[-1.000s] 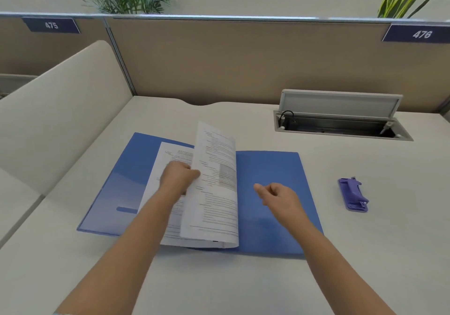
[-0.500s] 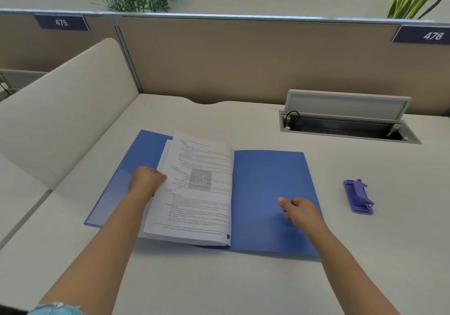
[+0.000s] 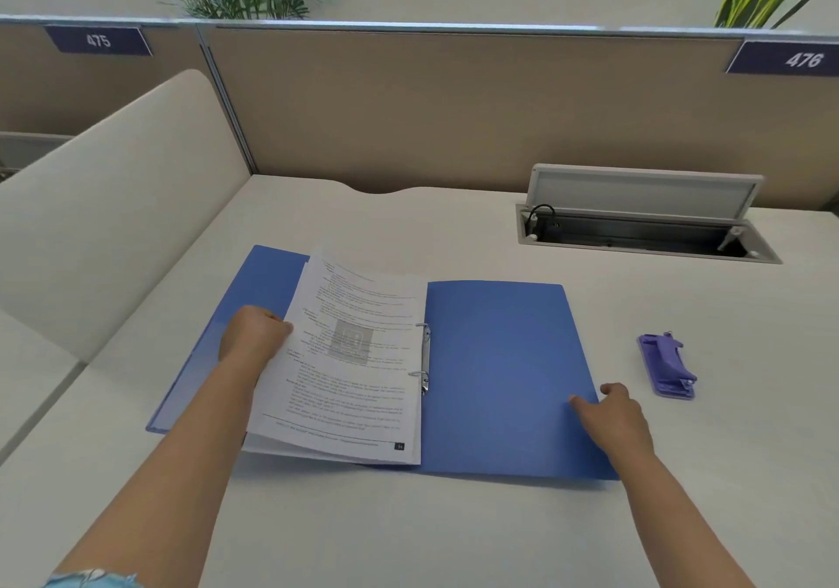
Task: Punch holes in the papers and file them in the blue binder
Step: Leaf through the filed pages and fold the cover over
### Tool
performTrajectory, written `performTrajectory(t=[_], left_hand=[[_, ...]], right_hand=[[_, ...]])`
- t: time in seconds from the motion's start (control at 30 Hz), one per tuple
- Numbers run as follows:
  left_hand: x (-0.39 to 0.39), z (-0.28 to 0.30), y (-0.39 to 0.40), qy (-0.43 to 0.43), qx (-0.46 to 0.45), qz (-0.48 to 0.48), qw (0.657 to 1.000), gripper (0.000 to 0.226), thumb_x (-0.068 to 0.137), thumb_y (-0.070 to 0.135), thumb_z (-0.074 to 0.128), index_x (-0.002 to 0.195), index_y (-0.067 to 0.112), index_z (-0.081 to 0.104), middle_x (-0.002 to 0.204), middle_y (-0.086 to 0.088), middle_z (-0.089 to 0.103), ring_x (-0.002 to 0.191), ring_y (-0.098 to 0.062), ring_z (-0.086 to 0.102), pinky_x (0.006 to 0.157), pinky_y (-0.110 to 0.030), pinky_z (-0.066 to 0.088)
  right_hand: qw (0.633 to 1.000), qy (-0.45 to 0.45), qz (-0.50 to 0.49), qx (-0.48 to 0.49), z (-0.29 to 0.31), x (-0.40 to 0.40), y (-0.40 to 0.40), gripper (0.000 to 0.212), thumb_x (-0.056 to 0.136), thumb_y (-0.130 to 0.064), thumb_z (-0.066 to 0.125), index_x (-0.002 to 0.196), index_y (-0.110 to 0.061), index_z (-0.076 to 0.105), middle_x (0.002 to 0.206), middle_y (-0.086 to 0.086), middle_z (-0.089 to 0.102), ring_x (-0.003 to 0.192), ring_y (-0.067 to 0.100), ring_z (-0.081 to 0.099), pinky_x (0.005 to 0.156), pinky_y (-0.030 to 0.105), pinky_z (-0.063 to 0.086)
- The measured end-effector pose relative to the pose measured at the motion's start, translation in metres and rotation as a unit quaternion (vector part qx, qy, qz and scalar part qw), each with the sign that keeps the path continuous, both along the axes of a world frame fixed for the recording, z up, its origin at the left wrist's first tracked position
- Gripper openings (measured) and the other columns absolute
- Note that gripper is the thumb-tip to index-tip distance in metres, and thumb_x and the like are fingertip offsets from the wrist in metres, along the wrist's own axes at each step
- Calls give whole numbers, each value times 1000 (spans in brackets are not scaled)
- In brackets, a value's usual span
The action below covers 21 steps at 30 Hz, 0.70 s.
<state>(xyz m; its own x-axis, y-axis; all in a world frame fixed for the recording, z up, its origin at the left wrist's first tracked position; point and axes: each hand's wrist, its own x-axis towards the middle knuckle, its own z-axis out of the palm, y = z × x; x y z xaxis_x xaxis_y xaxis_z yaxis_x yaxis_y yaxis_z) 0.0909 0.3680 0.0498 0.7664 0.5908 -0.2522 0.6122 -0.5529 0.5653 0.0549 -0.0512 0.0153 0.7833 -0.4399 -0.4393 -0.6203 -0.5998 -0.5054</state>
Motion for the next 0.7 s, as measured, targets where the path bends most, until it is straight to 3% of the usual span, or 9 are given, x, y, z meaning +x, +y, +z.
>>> performTrajectory(t=[0.5,0.7], left_hand=[[-10,-12,1,21,-8,17,1000,24,83,17,61,64,8,49,72,-12,57,65,-27,51,57,-26,34],[-8,7,-7,0,-43,19,999,34,78,3,58,54,12,36,56,-8,41,52,-22,39,54,-26,30]], right_hand=[[1000,-9,11,-7,-6,6,4,60,86,-34,59,134,-6,39,133,16,50,118,38,51,93,44,44],[998,-34,2,-58,5,7,9,63,85,-32,61,138,-8,38,135,18,46,124,39,43,96,48,41]])
